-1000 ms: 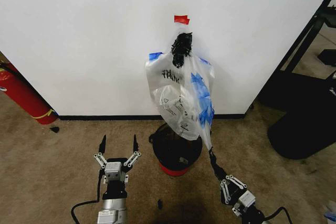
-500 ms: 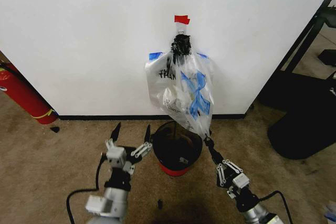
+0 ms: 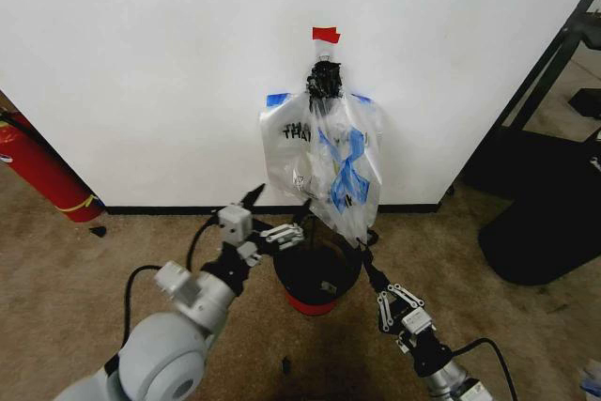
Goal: Pick up the garbage bag from the wall and place it over the trash bin.
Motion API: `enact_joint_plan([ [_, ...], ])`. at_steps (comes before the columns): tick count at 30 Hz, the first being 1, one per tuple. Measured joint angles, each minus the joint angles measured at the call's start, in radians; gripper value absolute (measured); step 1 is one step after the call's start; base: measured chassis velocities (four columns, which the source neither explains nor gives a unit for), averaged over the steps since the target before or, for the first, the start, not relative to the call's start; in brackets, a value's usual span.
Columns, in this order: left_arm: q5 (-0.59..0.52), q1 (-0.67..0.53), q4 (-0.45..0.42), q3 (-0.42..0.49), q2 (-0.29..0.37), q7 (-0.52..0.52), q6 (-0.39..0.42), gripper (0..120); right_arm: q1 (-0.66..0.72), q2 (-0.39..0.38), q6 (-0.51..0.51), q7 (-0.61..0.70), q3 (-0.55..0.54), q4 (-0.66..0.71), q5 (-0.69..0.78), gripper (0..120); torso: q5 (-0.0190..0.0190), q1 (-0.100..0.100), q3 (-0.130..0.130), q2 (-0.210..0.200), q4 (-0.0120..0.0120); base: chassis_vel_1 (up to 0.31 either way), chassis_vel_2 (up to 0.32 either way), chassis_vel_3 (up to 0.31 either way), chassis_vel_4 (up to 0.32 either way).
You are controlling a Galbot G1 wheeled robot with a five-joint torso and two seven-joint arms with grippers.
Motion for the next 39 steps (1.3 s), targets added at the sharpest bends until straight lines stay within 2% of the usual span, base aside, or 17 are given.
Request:
enact_joint_plan([
  [6,-0.17,-0.235,0.059,0.119,-0.006,-0.034,0.087,100,-0.009,-0.005,0.002,0.004,0.012,-0.003,0.002,0,0.0,0.0,0.0,0.0,-0.0003,0.0,0.0,0.0,0.0],
  [9,-0.207,-0.309,0.089,0.166,-0.007,-0.036,0.103,98,-0.007,-0.004,-0.001,0.005,0.012,-0.004,0.001,0,0.0,0.0,0.0,0.0,0.0001,0.0,0.0,0.0,0.0],
  [17,-0.208,-0.398,0.141,0.248,-0.006,-0.008,0.109,98,-0.004,-0.012,-0.006,0.009,0.013,-0.004,0.004,0,0.0001,0.0,0.0,0.0,0.0,0.0,0.0,0.0,0.0],
  [23,-0.223,-0.49,0.219,0.355,-0.024,-0.048,0.102,93,-0.011,-0.01,-0.006,0.008,0.013,-0.003,0.009,0,0.0002,0.0,0.0,0.0,-0.0003,0.0,0.0,0.0,0.0],
  [29,-0.237,-0.518,0.253,0.373,-0.043,-0.068,0.101,90,-0.016,-0.01,-0.005,0.007,0.015,-0.004,0.011,0,0.0002,0.0,0.0,0.0,0.0,0.0,0.0,0.0,0.0],
  [35,-0.233,-0.558,0.282,0.406,-0.057,-0.062,0.099,77,-0.011,-0.01,-0.002,0.007,0.012,-0.013,0.011,0,0.0002,0.0,0.0,0.0,0.0,0.0,0.0,0.0,0.0],
  [39,-0.216,-0.574,0.302,0.444,-0.063,-0.067,0.086,58,-0.008,0.001,0.001,0.006,0.005,-0.018,0.009,0,0.0002,0.0,0.0,0.0,-0.0001,0.0,0.0,0.0,0.0],
])
